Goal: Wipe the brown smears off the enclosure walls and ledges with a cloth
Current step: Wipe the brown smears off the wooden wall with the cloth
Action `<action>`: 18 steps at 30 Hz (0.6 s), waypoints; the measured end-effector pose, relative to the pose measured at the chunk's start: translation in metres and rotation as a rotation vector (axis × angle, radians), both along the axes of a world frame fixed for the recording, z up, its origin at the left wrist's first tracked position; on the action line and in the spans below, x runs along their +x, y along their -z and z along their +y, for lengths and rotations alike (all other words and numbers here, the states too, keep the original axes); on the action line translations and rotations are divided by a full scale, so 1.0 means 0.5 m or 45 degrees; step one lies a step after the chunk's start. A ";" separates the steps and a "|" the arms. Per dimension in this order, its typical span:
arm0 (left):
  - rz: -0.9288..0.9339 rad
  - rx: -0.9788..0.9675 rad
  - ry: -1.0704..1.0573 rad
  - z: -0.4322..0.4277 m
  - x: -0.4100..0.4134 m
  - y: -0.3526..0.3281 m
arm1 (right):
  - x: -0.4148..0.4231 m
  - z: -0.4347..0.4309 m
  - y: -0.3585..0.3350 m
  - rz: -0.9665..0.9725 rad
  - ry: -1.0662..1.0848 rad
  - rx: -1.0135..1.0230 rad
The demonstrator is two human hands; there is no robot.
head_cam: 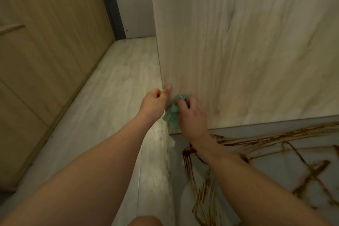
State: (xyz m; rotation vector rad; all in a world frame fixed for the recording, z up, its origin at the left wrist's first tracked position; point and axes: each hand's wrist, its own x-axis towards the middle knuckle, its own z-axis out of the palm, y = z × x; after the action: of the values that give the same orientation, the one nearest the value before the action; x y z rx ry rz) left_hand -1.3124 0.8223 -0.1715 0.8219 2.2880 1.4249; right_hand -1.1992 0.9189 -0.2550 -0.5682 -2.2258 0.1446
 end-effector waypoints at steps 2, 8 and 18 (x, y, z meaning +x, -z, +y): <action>0.005 0.002 0.003 0.007 0.003 0.003 | 0.001 0.001 0.003 0.113 0.136 -0.285; 0.119 -0.007 0.054 0.010 -0.016 0.005 | -0.011 0.010 0.000 0.969 0.618 -1.522; 0.362 -0.221 0.132 0.016 -0.023 -0.005 | -0.066 -0.015 -0.057 0.998 0.211 -2.632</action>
State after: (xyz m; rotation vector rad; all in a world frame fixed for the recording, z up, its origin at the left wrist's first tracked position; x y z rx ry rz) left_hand -1.3240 0.8305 -0.1692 1.1300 2.4894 1.1066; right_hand -1.2323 0.9116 -0.2265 -1.2936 -0.5420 2.1662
